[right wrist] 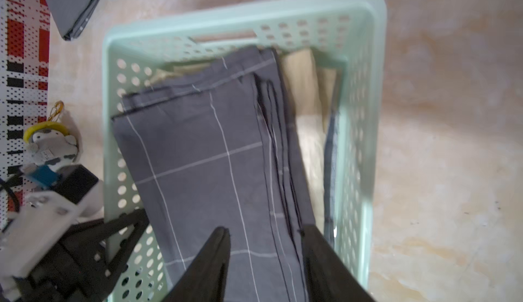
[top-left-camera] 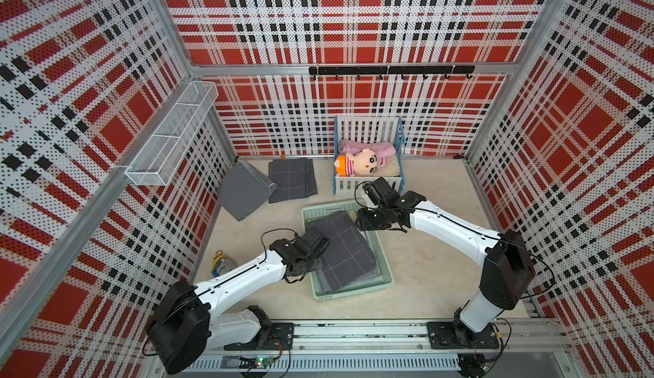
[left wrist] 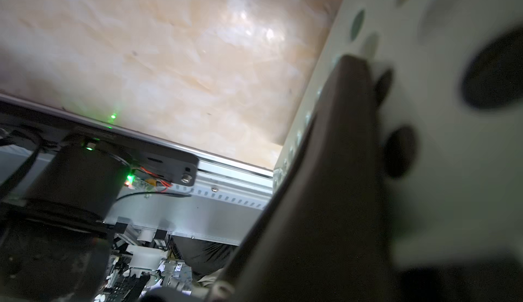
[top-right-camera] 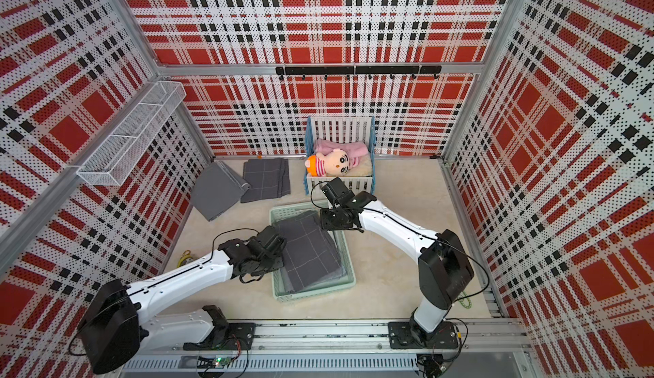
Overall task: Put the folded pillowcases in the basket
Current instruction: Move the basket to the center of the board.
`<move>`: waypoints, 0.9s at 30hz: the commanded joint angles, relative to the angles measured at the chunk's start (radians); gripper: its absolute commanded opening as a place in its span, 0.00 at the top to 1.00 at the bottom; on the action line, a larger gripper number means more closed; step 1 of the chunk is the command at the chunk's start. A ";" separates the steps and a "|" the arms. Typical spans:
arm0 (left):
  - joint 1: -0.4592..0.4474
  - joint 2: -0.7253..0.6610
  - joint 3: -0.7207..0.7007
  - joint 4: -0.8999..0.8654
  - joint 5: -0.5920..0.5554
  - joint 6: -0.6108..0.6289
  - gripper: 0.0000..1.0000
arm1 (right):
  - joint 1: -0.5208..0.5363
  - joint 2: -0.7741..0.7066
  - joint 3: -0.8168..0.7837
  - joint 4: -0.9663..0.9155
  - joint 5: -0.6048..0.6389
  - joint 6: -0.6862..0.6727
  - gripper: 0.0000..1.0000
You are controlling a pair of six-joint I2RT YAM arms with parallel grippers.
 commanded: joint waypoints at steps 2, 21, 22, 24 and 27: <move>-0.066 0.130 0.133 0.124 0.004 -0.021 1.00 | -0.034 -0.048 0.015 -0.029 0.053 -0.025 0.53; -0.227 0.641 0.614 0.148 -0.026 0.005 1.00 | -0.158 -0.126 -0.051 -0.047 0.094 -0.029 0.53; -0.227 0.625 0.602 0.148 -0.029 0.002 0.95 | -0.158 -0.123 -0.054 -0.045 0.090 -0.029 0.52; -0.227 0.591 0.588 0.146 -0.039 0.000 0.71 | -0.158 -0.121 -0.055 -0.040 0.087 -0.030 0.51; -0.223 0.523 0.573 0.119 -0.099 -0.008 0.45 | -0.158 -0.124 -0.056 -0.035 0.094 -0.032 0.51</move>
